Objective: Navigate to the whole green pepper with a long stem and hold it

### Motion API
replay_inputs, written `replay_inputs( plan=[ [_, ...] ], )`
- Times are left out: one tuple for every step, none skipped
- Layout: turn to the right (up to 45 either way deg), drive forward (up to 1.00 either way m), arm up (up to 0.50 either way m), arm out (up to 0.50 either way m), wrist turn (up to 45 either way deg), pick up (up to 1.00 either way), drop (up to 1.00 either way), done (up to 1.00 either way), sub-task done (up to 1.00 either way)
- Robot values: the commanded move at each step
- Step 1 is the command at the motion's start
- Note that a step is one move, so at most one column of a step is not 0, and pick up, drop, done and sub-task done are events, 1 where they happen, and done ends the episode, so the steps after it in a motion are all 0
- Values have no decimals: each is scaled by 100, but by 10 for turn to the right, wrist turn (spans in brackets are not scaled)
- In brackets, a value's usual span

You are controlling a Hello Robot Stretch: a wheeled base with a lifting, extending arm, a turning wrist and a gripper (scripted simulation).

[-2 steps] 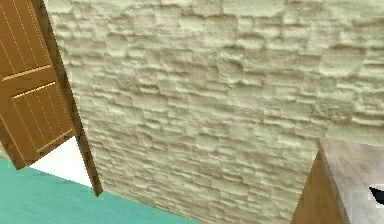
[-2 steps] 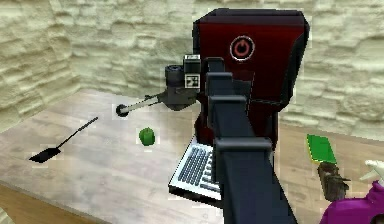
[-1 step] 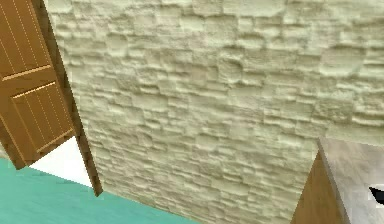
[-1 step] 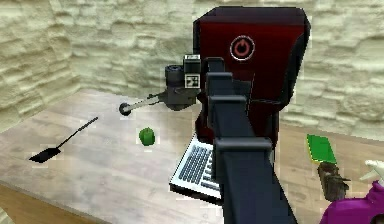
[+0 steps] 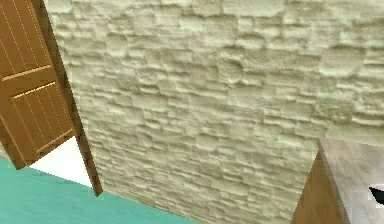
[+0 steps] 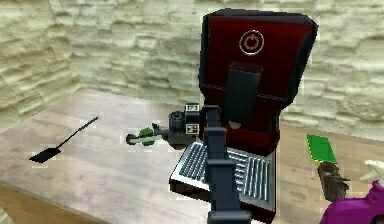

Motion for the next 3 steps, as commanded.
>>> replay_inputs(
  plan=[
    [0, 0, 0, 0, 0, 100, 0, 0, 0],
    [0, 0, 10, 0, 0, 0, 0, 0, 0],
    [0, 0, 0, 0, 0, 0, 0, 100, 0]
  ],
)
